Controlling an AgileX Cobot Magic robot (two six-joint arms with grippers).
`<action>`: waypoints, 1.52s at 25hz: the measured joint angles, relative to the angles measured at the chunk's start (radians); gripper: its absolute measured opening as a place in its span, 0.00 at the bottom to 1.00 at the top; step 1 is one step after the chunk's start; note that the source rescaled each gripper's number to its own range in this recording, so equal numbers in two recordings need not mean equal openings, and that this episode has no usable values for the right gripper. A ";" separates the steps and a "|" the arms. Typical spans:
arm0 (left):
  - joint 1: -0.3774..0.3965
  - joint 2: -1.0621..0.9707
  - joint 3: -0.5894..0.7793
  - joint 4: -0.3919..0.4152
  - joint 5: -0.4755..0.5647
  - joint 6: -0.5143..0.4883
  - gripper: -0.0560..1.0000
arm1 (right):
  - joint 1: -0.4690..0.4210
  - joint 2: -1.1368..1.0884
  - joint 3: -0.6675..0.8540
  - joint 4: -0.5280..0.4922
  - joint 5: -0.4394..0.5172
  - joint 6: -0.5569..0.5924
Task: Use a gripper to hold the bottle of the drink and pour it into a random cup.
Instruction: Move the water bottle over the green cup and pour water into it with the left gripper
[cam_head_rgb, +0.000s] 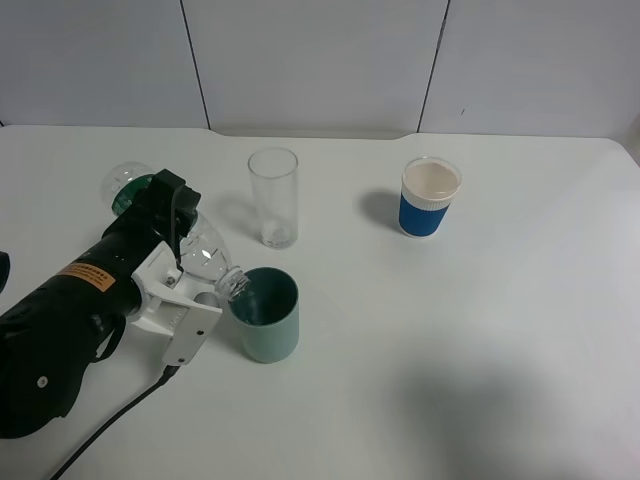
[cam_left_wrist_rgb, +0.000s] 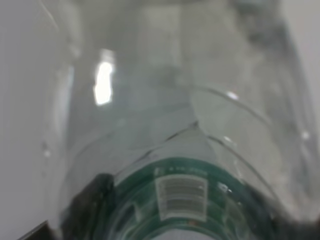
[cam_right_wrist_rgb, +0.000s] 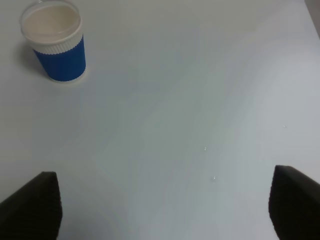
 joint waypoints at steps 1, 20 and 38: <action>0.000 0.000 0.000 0.000 0.000 0.000 0.07 | 0.000 0.000 0.000 0.000 0.000 0.000; 0.000 0.000 -0.001 0.000 -0.007 0.052 0.07 | 0.000 0.000 0.000 0.000 0.000 0.000; 0.000 0.000 -0.001 0.000 -0.012 0.075 0.07 | 0.000 0.000 0.000 0.000 0.000 0.000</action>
